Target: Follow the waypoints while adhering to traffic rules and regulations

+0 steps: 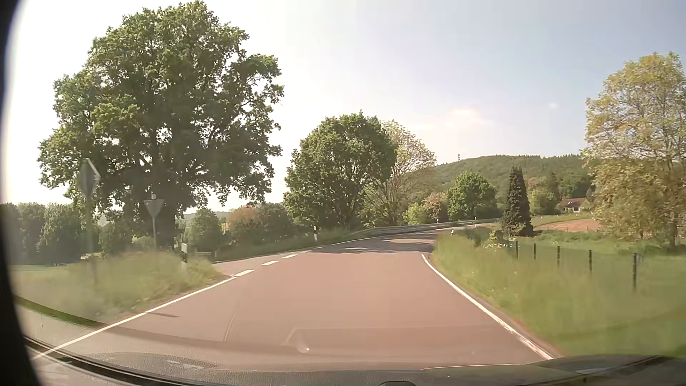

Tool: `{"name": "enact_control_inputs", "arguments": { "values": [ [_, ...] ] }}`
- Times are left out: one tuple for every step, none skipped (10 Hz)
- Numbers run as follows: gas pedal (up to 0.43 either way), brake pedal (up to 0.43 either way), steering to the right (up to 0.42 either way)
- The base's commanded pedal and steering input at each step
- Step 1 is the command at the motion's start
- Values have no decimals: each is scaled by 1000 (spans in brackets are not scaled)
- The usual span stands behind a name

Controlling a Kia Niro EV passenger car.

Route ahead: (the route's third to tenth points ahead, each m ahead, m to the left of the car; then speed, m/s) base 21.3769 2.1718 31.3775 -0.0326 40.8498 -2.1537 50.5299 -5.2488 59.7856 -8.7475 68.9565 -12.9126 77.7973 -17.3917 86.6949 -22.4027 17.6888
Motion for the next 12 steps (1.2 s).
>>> {"name": "enact_control_inputs", "arguments": {
  "values": [
    [150,0,18],
    [157,0,24],
    [189,0,30],
    [209,0,35],
    [209,0,38],
    [220,0,42],
    [228,0,43],
    [228,0,45],
    [240,0,45],
    [240,0,45],
    [248,0,45],
    [248,0,45]
  ]
}}
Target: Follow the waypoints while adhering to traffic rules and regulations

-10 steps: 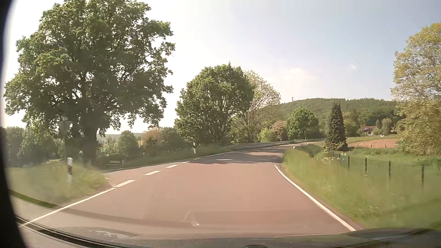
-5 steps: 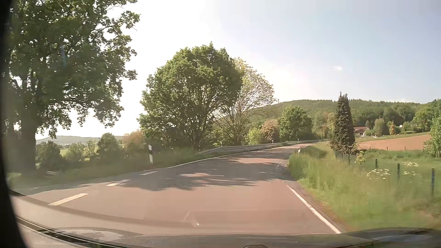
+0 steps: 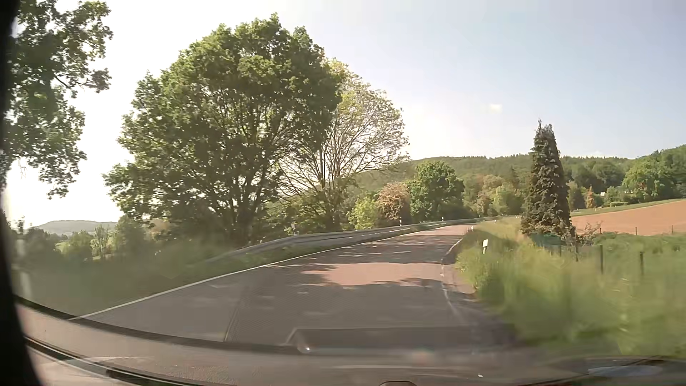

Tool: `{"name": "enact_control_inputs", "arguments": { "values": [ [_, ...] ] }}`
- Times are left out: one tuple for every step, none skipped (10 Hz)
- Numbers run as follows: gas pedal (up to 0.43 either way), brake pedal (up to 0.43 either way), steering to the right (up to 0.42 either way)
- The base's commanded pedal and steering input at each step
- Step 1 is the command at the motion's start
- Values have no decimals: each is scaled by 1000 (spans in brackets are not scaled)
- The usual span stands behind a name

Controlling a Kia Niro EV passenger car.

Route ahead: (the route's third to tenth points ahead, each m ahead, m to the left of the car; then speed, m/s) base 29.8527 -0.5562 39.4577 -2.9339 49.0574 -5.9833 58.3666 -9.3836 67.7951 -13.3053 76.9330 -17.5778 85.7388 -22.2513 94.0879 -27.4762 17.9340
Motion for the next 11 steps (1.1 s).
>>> {"name": "enact_control_inputs", "arguments": {
  "values": [
    [248,0,46],
    [248,0,49],
    [248,0,50],
    [248,0,52],
    [248,0,52],
    [248,0,52],
    [248,0,52],
    [248,0,52],
    [248,0,51],
    [248,0,47],
    [248,0,42]
  ]
}}
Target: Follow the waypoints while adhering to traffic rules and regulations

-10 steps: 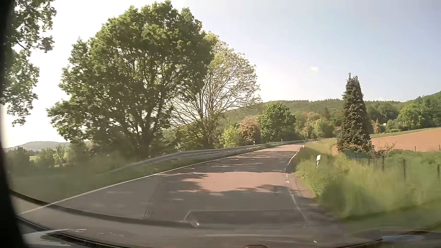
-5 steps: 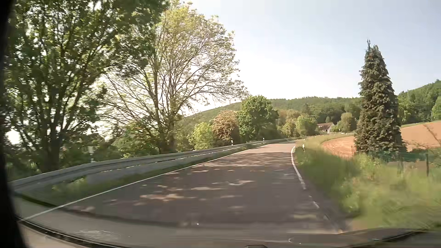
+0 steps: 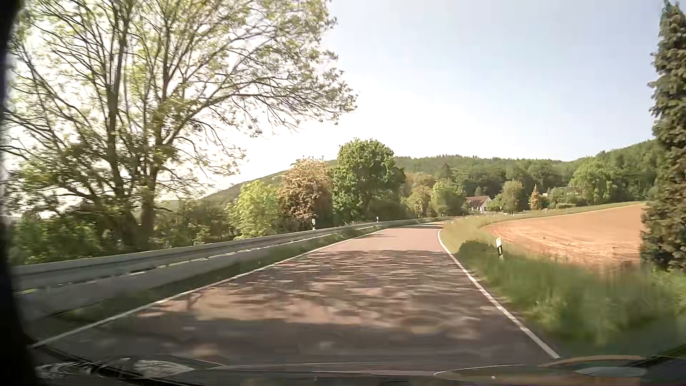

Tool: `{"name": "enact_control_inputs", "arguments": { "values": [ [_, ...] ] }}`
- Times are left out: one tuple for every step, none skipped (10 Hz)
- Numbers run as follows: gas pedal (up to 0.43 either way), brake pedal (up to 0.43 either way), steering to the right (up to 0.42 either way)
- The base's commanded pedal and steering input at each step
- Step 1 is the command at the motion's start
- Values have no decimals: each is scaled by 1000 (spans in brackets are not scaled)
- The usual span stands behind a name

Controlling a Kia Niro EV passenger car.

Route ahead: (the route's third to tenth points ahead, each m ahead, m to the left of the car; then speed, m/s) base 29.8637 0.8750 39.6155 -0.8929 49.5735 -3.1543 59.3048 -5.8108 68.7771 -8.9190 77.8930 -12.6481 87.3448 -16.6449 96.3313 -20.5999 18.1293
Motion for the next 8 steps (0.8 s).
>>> {"name": "enact_control_inputs", "arguments": {
  "values": [
    [248,0,40],
    [248,0,40],
    [248,0,40],
    [248,0,38],
    [248,0,35],
    [248,0,33],
    [248,0,33],
    [248,0,33]
  ]
}}
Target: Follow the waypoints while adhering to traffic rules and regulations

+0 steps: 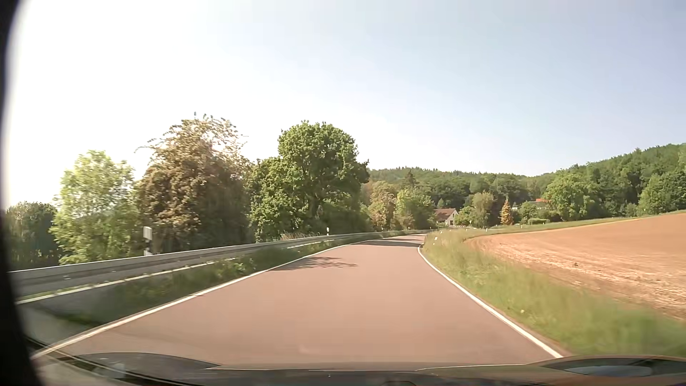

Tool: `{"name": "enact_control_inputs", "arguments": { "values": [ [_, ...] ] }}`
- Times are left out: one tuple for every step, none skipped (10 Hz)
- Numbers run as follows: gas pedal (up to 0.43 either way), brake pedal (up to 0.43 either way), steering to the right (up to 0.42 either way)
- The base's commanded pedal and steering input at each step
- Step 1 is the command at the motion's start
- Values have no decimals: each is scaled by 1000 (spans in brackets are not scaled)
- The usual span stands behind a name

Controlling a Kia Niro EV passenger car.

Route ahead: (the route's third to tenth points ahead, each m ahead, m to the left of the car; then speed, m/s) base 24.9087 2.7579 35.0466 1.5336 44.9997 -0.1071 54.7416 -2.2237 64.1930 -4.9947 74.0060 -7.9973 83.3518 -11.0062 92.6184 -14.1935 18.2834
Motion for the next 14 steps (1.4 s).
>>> {"name": "enact_control_inputs", "arguments": {
  "values": [
    [248,0,30],
    [248,0,24],
    [248,0,23],
    [248,0,23],
    [240,0,22],
    [240,0,16],
    [240,0,14],
    [240,0,14],
    [197,0,14],
    [169,0,15],
    [169,0,15],
    [157,0,18],
    [150,0,21],
    [138,0,23]
  ]
}}
